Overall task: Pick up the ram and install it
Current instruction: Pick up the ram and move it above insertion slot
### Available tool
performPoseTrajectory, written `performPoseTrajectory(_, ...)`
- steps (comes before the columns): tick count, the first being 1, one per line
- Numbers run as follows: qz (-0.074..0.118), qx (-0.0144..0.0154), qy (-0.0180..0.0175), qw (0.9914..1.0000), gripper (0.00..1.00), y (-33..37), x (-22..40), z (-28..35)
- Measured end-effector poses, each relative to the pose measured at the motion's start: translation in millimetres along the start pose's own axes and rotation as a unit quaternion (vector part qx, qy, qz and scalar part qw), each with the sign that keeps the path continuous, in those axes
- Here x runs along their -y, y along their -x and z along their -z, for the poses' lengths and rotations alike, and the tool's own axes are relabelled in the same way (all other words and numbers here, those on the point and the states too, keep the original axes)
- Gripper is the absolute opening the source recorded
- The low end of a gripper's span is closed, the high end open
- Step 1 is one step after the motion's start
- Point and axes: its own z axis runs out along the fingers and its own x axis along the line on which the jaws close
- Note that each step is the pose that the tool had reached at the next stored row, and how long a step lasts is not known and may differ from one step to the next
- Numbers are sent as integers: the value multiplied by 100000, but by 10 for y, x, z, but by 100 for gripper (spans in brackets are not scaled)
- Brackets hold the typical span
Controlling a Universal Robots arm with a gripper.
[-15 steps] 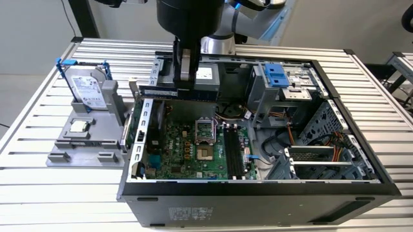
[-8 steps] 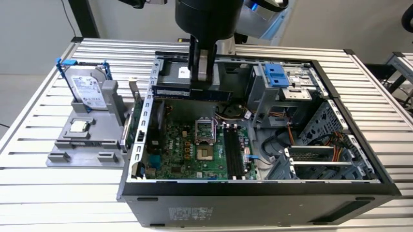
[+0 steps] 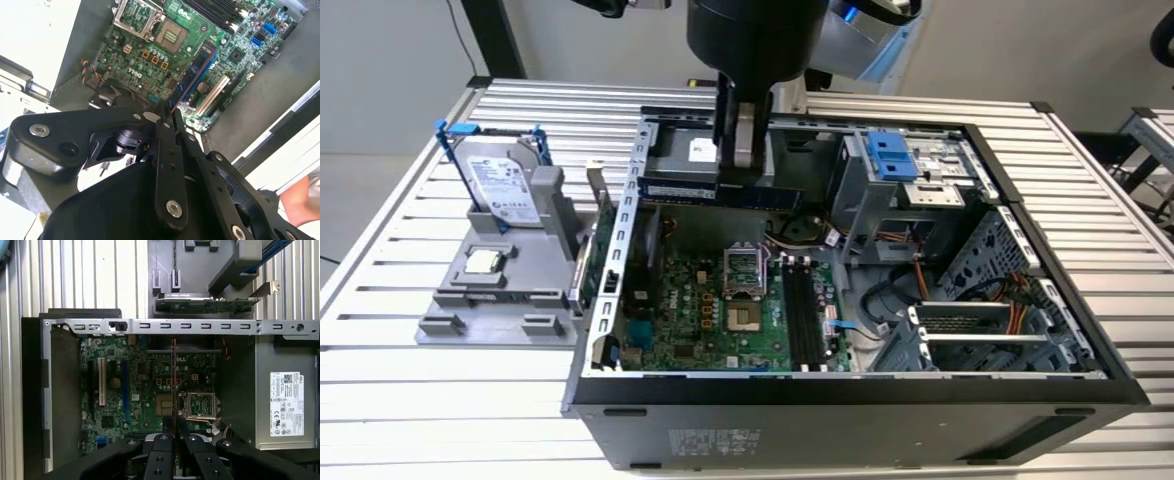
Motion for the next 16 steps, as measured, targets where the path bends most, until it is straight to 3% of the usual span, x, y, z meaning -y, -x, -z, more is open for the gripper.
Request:
performPoseTrajectory(10,4,0,2,100000,0,2,32,2)
performPoseTrajectory(16,-12,3,35,100000,0,8,200,10)
